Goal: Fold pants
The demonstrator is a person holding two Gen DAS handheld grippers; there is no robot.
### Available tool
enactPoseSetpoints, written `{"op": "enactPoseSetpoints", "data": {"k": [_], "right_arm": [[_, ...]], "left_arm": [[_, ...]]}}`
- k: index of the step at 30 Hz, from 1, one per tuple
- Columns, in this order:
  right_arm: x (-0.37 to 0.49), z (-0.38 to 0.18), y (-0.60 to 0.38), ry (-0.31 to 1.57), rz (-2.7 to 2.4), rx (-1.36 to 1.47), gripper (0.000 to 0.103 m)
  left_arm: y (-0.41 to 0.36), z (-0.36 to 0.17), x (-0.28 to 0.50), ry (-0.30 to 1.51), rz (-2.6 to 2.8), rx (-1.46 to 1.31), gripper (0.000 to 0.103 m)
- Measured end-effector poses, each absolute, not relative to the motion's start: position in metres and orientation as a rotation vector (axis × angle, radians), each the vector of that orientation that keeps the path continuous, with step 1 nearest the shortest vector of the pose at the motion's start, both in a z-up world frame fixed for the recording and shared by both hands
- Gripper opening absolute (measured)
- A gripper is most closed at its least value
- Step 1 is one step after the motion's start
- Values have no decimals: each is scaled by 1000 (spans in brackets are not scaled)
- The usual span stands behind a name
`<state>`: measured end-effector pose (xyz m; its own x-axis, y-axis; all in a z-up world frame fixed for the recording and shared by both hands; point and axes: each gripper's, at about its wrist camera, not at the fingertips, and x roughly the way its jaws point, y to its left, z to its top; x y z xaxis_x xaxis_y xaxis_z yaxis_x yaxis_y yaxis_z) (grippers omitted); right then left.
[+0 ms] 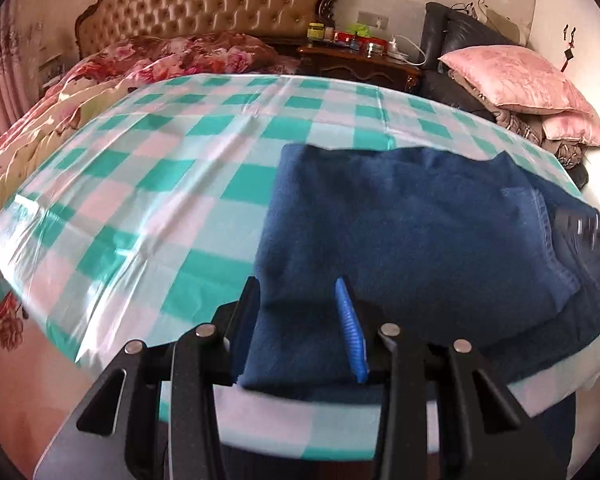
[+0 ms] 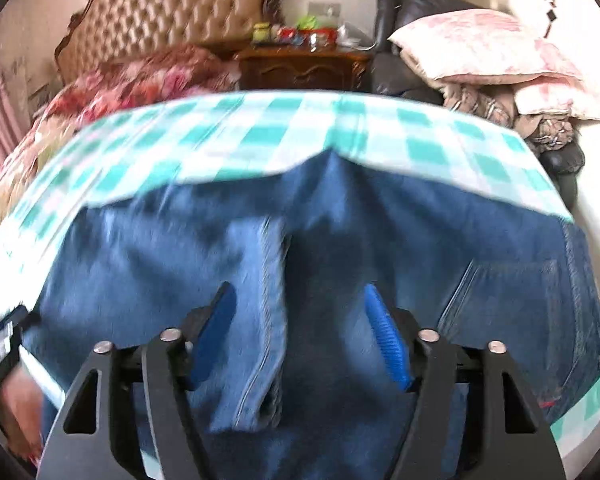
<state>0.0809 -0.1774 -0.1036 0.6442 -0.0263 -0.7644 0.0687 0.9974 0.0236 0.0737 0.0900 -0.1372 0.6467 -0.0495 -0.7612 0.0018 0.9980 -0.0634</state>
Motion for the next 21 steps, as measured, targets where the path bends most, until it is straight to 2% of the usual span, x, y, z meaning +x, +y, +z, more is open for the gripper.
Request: {"op": "enactPoseSetpoints", "data": {"k": [1,4,8,10,15,19,21], "right_arm": [[90,-101,-183,867,-67,58,51],[115,-107,-190,896,-51,68,39],[137,-128,-186,954,-64,11,32],[144,-144,-188,1008,-100,-27,25],[138,-145,-184,983,-109,-73,24],[125,-118,-179,923,-143,-60,25],[118,-105,-165,887,-106,-80,31]], "left_arm": [[91,-138,69,871,-29,-69,39],[97,-144,61,883,-29,-91,40],[110,-143,53,874,-27,-171,41],[119,-142,48,872,-28,-212,44],[137,-151,42,886,-69,-349,50],[137,-154,41,885,-95,-371,48],[136,-157,43,893,-119,-381,48]]}}
